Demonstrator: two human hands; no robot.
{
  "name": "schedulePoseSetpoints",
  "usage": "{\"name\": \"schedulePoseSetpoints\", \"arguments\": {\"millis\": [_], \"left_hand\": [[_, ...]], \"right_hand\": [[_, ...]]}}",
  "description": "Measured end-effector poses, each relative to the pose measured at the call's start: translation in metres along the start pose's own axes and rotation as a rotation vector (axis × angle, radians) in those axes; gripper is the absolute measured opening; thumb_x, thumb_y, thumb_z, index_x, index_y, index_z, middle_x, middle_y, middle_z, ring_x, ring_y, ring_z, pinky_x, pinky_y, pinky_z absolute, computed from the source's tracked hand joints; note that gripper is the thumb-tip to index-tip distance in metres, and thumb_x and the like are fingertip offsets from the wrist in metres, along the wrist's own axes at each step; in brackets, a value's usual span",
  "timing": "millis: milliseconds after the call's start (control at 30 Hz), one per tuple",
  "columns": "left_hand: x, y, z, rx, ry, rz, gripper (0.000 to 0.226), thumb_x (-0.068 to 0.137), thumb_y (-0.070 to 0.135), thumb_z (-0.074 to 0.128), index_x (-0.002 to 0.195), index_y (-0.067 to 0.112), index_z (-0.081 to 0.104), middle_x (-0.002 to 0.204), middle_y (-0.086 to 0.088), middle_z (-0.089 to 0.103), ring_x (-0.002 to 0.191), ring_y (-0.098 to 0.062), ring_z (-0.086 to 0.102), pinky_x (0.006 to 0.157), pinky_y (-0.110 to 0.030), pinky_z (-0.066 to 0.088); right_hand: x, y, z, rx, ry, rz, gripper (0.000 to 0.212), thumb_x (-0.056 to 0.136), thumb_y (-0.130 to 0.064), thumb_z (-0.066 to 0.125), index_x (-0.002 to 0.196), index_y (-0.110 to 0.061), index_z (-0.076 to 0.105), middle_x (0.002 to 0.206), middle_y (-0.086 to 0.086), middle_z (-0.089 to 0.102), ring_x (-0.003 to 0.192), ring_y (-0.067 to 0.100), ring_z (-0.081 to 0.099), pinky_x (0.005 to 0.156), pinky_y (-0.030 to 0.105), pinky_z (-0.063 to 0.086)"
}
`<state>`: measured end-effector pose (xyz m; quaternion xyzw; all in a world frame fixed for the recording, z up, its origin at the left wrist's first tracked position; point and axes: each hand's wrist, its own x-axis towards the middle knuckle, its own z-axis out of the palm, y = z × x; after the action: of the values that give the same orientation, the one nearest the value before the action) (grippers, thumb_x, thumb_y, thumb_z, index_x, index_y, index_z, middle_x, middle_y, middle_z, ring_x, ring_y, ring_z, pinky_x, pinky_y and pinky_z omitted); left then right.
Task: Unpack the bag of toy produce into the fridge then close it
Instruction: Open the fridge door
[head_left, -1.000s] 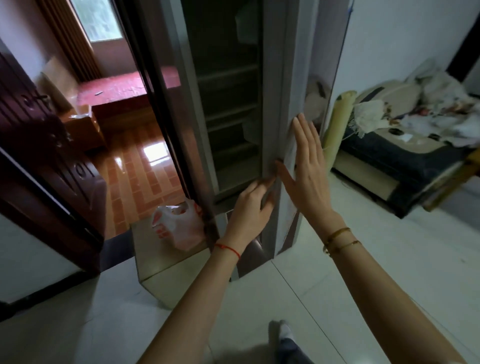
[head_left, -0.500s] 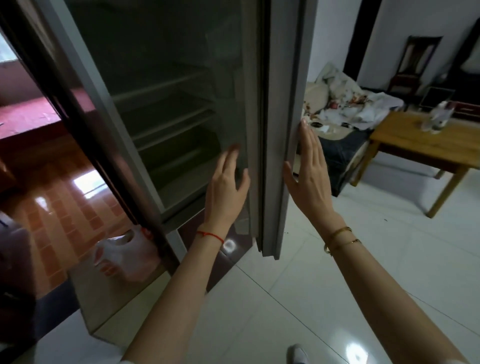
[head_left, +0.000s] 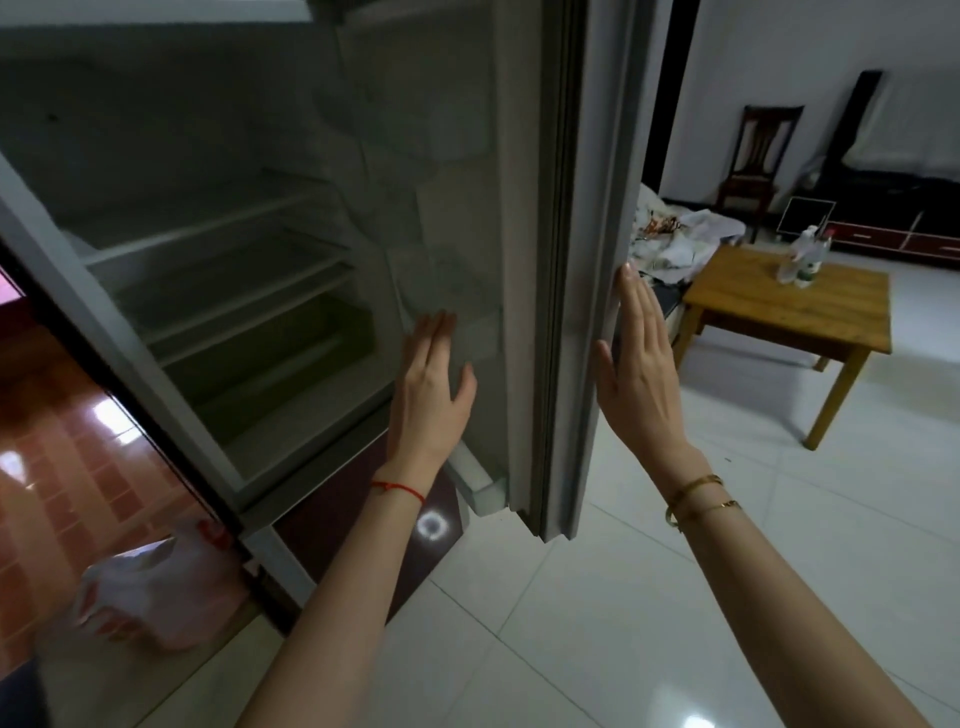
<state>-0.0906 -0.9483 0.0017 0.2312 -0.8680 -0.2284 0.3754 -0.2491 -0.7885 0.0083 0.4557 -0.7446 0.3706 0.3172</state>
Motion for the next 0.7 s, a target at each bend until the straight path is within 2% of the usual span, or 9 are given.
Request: {"name": "schedulePoseSetpoints", "arguments": {"millis": [100, 200, 267, 367, 433, 500, 533, 600, 700], "left_hand": [[0.011, 0.015, 0.025, 0.006, -0.006, 0.022, 0.053, 0.097, 0.022, 0.052, 0.148, 0.016, 0.038, 0.156, -0.005, 0.034, 0.148, -0.022, 0.023, 0.118, -0.04, 0.03], [0.022, 0.033, 0.047, 0.019, 0.008, 0.036, 0.049, 0.099, 0.019, 0.051, 0.146, 0.014, 0.041, 0.154, -0.004, 0.037, 0.146, -0.016, 0.026, 0.117, -0.029, 0.025], [0.029, 0.043, 0.061, 0.013, 0.022, 0.028, 0.048, 0.099, 0.019, 0.051, 0.146, 0.014, 0.042, 0.153, -0.003, 0.038, 0.145, -0.015, 0.027, 0.115, -0.027, 0.026], [0.04, 0.053, 0.085, 0.004, 0.052, 0.058, 0.045, 0.098, 0.016, 0.052, 0.143, 0.013, 0.047, 0.15, -0.003, 0.043, 0.144, -0.014, 0.03, 0.117, -0.035, 0.03], [0.047, 0.059, 0.102, 0.008, 0.07, 0.098, 0.045, 0.097, 0.012, 0.053, 0.141, 0.011, 0.048, 0.148, -0.003, 0.045, 0.142, -0.006, 0.024, 0.12, -0.041, 0.026], [0.056, 0.065, 0.117, 0.017, 0.072, 0.127, 0.046, 0.097, 0.01, 0.053, 0.143, 0.011, 0.047, 0.149, -0.003, 0.044, 0.139, 0.003, 0.016, 0.122, -0.036, 0.017], [0.061, 0.068, 0.124, 0.025, 0.067, 0.142, 0.048, 0.097, 0.01, 0.053, 0.144, 0.01, 0.045, 0.15, -0.003, 0.044, 0.14, 0.003, 0.015, 0.122, -0.032, 0.012], [0.071, 0.072, 0.139, 0.045, 0.054, 0.177, 0.049, 0.096, 0.009, 0.053, 0.144, 0.01, 0.044, 0.15, -0.003, 0.044, 0.144, -0.008, 0.024, 0.122, -0.027, 0.007], [0.088, 0.078, 0.159, 0.071, 0.038, 0.218, 0.051, 0.096, 0.008, 0.052, 0.145, 0.009, 0.043, 0.15, -0.003, 0.044, 0.145, -0.016, 0.029, 0.123, -0.029, 0.009]], "right_hand": [[0.009, 0.033, -0.005, -0.035, 0.009, -0.01, 0.063, 0.097, -0.002, 0.045, 0.153, -0.001, 0.016, 0.162, 0.014, 0.016, 0.151, 0.027, 0.014, 0.121, 0.048, 0.023], [0.021, 0.066, -0.007, -0.061, 0.011, -0.01, 0.066, 0.093, 0.001, 0.043, 0.153, -0.002, 0.016, 0.161, 0.014, 0.016, 0.151, 0.028, 0.013, 0.121, 0.048, 0.022], [0.029, 0.087, -0.008, -0.072, 0.004, -0.004, 0.066, 0.093, 0.0, 0.041, 0.154, -0.003, 0.016, 0.162, 0.013, 0.016, 0.151, 0.027, 0.012, 0.122, 0.046, 0.02], [0.042, 0.119, -0.008, -0.066, -0.008, 0.0, 0.068, 0.092, 0.003, 0.044, 0.154, -0.003, 0.016, 0.162, 0.011, 0.016, 0.152, 0.025, 0.011, 0.123, 0.044, 0.019], [0.051, 0.139, -0.008, -0.057, -0.021, 0.017, 0.071, 0.092, 0.005, 0.046, 0.154, -0.005, 0.015, 0.163, 0.009, 0.015, 0.152, 0.023, 0.01, 0.123, 0.042, 0.018], [0.06, 0.156, -0.006, -0.045, -0.041, 0.043, 0.073, 0.092, 0.004, 0.049, 0.155, -0.007, 0.013, 0.163, 0.008, 0.014, 0.152, 0.022, 0.008, 0.124, 0.041, 0.017], [0.064, 0.165, -0.005, -0.034, -0.05, 0.055, 0.073, 0.092, 0.003, 0.049, 0.155, -0.007, 0.013, 0.163, 0.007, 0.014, 0.152, 0.022, 0.008, 0.124, 0.041, 0.016], [0.074, 0.181, -0.003, -0.011, -0.06, 0.068, 0.069, 0.094, 0.0, 0.046, 0.155, -0.006, 0.014, 0.163, 0.008, 0.015, 0.152, 0.021, 0.009, 0.124, 0.04, 0.017], [0.091, 0.204, 0.004, 0.005, -0.063, 0.104, 0.06, 0.1, -0.013, 0.038, 0.155, -0.007, 0.015, 0.163, 0.007, 0.017, 0.152, 0.019, 0.01, 0.124, 0.038, 0.015]]}}
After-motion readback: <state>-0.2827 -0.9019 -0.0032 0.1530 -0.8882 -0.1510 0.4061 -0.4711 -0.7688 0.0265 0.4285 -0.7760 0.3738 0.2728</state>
